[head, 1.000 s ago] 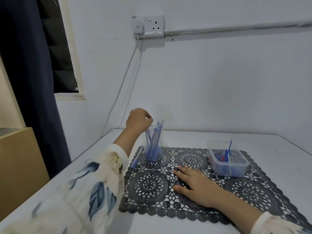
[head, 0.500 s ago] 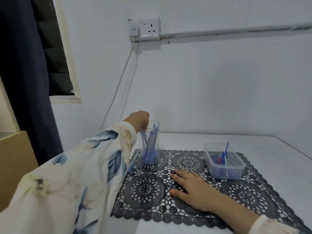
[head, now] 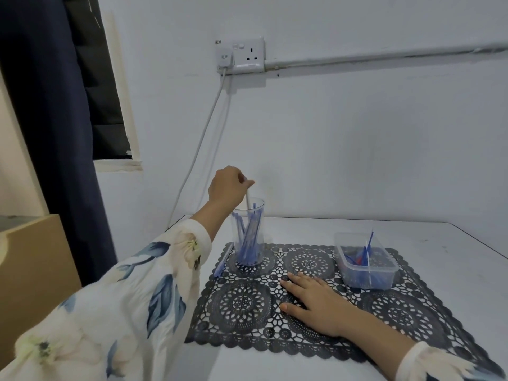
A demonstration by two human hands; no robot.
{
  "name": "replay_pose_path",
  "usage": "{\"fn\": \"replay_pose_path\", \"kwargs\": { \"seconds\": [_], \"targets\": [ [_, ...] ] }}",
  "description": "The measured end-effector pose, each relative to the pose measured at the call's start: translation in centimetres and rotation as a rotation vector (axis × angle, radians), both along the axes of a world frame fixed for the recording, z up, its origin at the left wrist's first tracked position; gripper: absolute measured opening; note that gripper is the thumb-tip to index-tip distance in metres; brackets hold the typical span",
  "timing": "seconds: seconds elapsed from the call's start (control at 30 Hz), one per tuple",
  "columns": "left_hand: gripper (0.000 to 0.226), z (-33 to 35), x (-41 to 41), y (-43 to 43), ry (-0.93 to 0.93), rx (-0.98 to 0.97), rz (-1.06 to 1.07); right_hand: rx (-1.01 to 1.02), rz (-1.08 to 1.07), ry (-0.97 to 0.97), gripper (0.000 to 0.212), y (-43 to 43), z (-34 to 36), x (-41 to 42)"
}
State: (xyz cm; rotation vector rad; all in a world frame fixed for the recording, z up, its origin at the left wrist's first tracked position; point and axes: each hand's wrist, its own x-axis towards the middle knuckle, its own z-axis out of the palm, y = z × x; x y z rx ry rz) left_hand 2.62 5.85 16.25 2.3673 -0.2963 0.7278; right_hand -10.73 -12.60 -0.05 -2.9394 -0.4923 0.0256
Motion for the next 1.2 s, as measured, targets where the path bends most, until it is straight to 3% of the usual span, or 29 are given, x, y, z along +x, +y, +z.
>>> {"fn": "replay_pose_path", "kwargs": {
  "seconds": [0.17,0.27,0.37,0.47,0.57,0.67,0.77,0.93,1.2],
  "targets": [
    [0.011,0.2,-4.4,-0.1,-0.352,-0.364,-0.230,-0.013,-0.011,-0.005,0.084,0.1,0.1,0.0],
    [0.003,0.4,-7.9,-0.4,-0.416,-0.456,-0.342,0.000,-0.008,0.004,0.097,0.0,0.1,0.0],
    [0.004,-0.6,-10.3,-0.7,-0.318,-0.469,-0.392,0.013,-0.020,-0.006,0.086,0.0,0.0,0.2],
    [0.022,-2.2,-11.4,-1.0,0.020,-0.438,-0.416,0.020,-0.025,-0.008,0.074,-0.1,-0.1,0.3],
    [0.027,-4.4,-11.9,-1.1,0.297,-0.201,-0.367,0.026,-0.027,-0.007,0.089,0.0,-0.1,0.1],
    [0.032,-7.3,-11.9,-1.0,0.447,-0.030,-0.397,0.064,-0.033,-0.044,0.070,0.1,0.1,-0.1],
    [0.031,-9.5,-11.7,-1.2,0.447,-0.017,-0.437,0.118,-0.043,-0.119,0.066,0.2,0.2,-0.3],
    [0.023,-11.9,-11.1,-1.8,0.280,-0.216,-0.335,0.249,-0.096,-0.302,0.060,0.1,0.4,-0.2],
    [0.013,-13.0,-9.9,-1.9,0.152,-0.076,-0.373,0.279,-0.019,-0.562,0.041,-0.5,0.5,0.5]
  ]
}}
